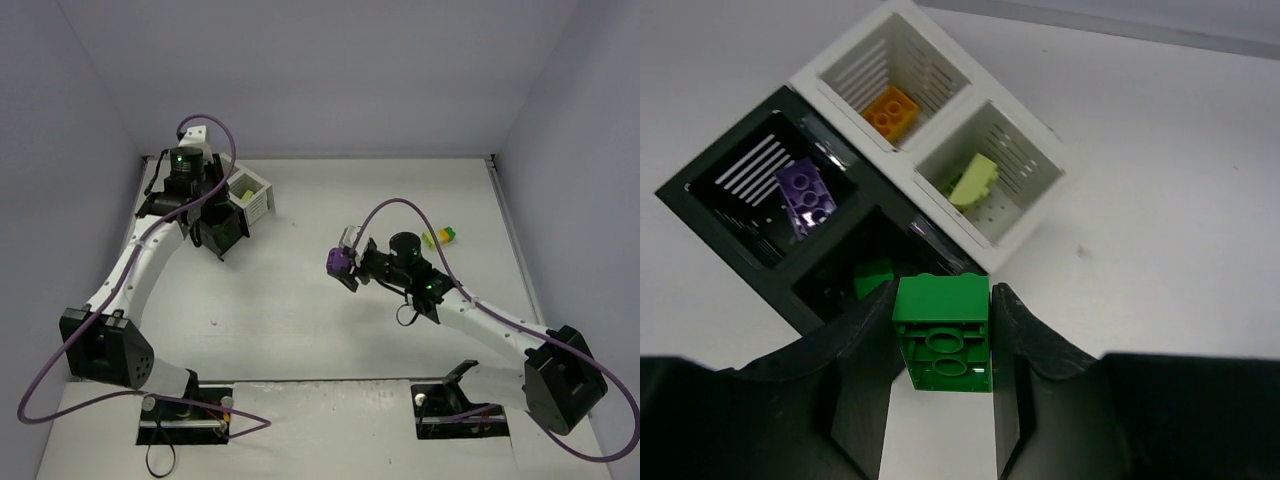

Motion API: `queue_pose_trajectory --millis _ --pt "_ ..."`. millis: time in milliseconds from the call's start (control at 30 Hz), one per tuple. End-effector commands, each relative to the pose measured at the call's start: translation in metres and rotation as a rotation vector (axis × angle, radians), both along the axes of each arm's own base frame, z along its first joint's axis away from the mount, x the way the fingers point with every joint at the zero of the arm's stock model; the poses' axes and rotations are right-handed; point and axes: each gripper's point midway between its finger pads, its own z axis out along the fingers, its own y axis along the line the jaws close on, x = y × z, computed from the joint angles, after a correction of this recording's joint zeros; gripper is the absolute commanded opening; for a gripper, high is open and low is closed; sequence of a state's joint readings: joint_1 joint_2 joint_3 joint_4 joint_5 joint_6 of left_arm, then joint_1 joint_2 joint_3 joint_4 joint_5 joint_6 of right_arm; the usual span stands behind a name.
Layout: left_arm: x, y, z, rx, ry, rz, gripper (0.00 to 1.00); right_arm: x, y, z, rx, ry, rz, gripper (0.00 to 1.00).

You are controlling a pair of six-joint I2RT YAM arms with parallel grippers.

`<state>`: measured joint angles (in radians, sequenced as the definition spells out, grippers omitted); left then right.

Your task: Sort the legos into containers by color

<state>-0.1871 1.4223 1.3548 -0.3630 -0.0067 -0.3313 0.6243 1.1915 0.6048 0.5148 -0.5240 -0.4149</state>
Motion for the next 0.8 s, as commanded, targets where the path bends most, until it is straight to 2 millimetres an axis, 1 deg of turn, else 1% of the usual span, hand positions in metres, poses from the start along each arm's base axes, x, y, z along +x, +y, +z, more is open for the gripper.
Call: queue_pose_trajectory --millis 0,33,67,133,267,300,367,467,500,600,667,767 --pt "0.03 0.03 0.004 0.091 -0.055 0.125 0.17 0.0 0.006 0.042 0.102 -0.108 0.018 0.01" --pt "0.034 0.032 0.002 0.097 -0.05 0.13 0.17 0.0 0.006 0.043 0.104 -0.108 0.018 0.01" --pt "0.039 0.033 -0.012 0.108 -0.019 0.132 0.17 0.0 0.007 0.043 0.104 -0.107 0.019 0.01" --pt "0.046 0.042 -0.028 0.12 0.02 0.157 0.17 0.0 0.008 0.041 0.102 -0.103 0.022 0.01" --pt "0.05 0.05 -0.047 0.111 0.062 0.18 0.18 0.001 0.008 0.039 0.098 -0.096 0.023 0.01" --pt "0.05 0.05 -0.048 0.111 0.065 0.18 0.24 0.001 0.009 0.038 0.097 -0.096 0.024 0.01" --pt "0.05 0.049 -0.051 0.107 0.072 0.174 0.29 0.001 0.009 0.039 0.098 -0.096 0.023 0.01" --pt "0.048 0.048 -0.05 0.1 0.069 0.17 0.38 0.002 0.009 0.038 0.096 -0.091 0.022 0.02" --pt "0.047 0.047 -0.049 0.099 0.066 0.168 0.44 0.002 0.009 0.038 0.096 -0.091 0.022 0.02" --pt "0.046 0.045 -0.05 0.091 0.07 0.155 0.56 0.002 0.009 0.037 0.096 -0.088 0.021 0.02" --pt "0.045 0.044 -0.05 0.083 0.074 0.149 0.61 0.001 0.009 0.037 0.095 -0.087 0.021 0.02" --pt "0.04 0.042 -0.046 0.07 0.076 0.147 0.62 0.002 0.009 0.038 0.096 -0.091 0.02 0.02"
